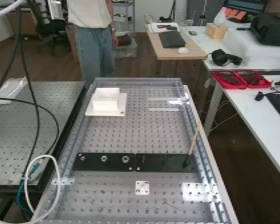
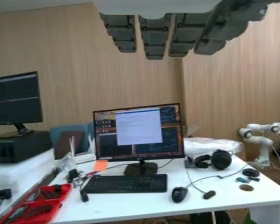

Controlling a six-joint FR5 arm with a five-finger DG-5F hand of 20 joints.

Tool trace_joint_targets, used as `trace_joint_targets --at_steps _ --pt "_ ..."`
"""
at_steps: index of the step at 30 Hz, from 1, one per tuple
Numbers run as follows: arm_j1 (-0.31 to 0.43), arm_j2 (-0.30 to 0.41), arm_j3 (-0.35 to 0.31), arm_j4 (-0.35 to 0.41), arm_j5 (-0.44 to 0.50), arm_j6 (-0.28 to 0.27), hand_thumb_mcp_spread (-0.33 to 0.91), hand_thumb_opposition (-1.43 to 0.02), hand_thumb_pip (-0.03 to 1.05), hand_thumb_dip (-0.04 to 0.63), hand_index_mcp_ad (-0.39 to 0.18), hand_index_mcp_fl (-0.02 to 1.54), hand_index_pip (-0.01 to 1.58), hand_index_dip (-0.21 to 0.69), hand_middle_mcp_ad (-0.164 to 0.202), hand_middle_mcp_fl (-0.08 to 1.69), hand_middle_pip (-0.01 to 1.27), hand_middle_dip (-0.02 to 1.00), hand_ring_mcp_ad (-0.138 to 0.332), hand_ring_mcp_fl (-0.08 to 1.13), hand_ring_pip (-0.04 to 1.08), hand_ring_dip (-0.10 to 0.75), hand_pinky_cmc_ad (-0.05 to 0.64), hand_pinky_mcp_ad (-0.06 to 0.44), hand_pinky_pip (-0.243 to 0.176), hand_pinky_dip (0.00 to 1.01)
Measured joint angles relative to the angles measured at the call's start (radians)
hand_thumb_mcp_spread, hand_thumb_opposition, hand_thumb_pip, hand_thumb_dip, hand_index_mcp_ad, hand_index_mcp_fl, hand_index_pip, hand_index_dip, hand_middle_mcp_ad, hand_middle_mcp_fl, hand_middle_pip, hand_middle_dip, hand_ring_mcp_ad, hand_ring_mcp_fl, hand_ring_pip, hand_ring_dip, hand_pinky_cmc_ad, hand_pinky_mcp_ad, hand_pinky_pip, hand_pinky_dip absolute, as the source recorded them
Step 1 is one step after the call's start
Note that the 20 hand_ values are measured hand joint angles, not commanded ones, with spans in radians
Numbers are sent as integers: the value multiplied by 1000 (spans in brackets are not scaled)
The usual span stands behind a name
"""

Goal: Grab the larger nut and place it in the white container

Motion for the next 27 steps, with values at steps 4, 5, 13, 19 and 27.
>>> trace_joint_targets --at_steps 4,5,13,19,27 --pt "3 2 -2 -2 2 1 -5 -3 16 0 12 24 3 12 79 24 14 24 63 -3 16 16 49 54 -10 23" --pt "4 2 -2 -2 2 0 37 -51 93 14 12 24 3 12 77 30 23 37 65 -3 19 19 49 54 -10 38" --pt "10 13 -6 2 4 -5 218 -569 417 63 -3 21 51 0 79 47 101 176 106 0 75 86 236 237 -37 337" --pt "21 23 -22 8 25 -4 220 -672 454 63 -3 23 75 -12 82 51 124 204 148 -2 87 103 312 297 -59 412" --pt "61 38 -78 26 115 -6 213 -712 480 63 -2 26 87 -17 86 49 124 215 166 -3 101 110 367 314 -75 443"
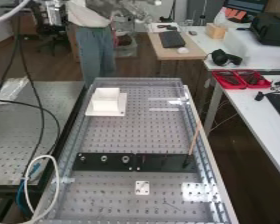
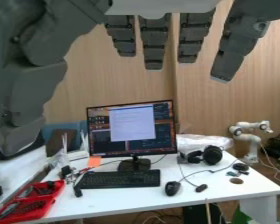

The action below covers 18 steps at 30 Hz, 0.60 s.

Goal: Grab the larger nut and place it in the white container

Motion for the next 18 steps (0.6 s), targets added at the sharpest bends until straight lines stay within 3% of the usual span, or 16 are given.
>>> trace_joint_targets --at_steps 11,18 --pt "117 52 -101 33 225 14 197 -740 525 77 -5 26 86 -44 103 89 122 222 166 0 98 119 377 330 -75 454" --pt "169 72 -135 42 289 28 194 -740 531 82 -2 38 87 -51 103 89 126 222 173 0 94 119 377 330 -75 454"
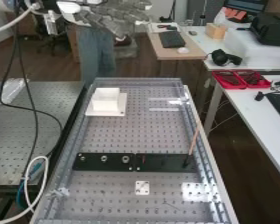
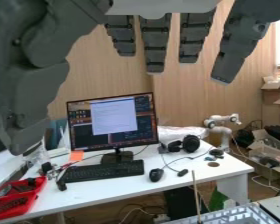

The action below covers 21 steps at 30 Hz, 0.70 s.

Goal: Grab the larger nut and place it in the white container

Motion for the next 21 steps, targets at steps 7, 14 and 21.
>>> trace_joint_targets --at_steps 7,14,21 --pt "-40 7 -21 7 -67 12 197 -740 531 77 -2 38 87 -58 101 89 122 222 176 0 94 119 377 330 -75 454" --pt "-152 10 -46 13 -216 15 190 -745 531 77 -2 38 89 -59 105 89 122 222 176 0 94 119 377 328 -87 454" --pt "-267 -1 -84 47 -381 4 192 -761 555 93 0 42 103 -89 105 87 122 222 178 0 98 119 377 330 -89 459"
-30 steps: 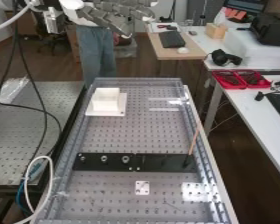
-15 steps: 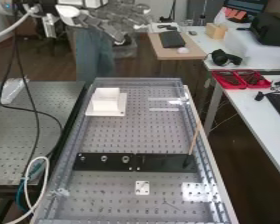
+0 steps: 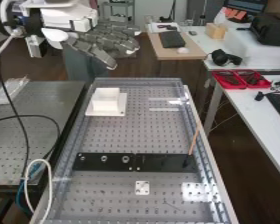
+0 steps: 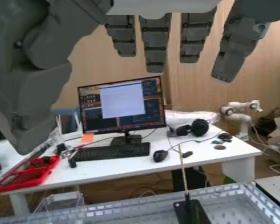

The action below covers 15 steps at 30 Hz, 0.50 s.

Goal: Grab the larger nut and place it in the white container

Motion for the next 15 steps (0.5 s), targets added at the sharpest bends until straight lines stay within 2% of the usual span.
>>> trace_joint_targets --at_steps 5,8,11,15 --pt "-109 -48 -29 46 -168 -27 190 -759 560 108 -5 54 145 -99 106 124 126 222 180 -2 98 119 377 330 -89 475" --pt "-151 -88 -38 68 -233 -59 194 -757 600 112 -7 51 215 -99 105 122 122 222 176 -2 94 119 377 328 -89 476" --pt "-188 -131 -48 98 -274 -89 215 -757 620 112 -19 56 325 -96 106 122 122 222 176 -2 94 119 377 328 -89 471" --pt "-229 -173 -60 144 -306 -100 227 -771 634 126 -45 56 468 -96 106 105 126 222 176 -2 98 119 377 326 -89 482"
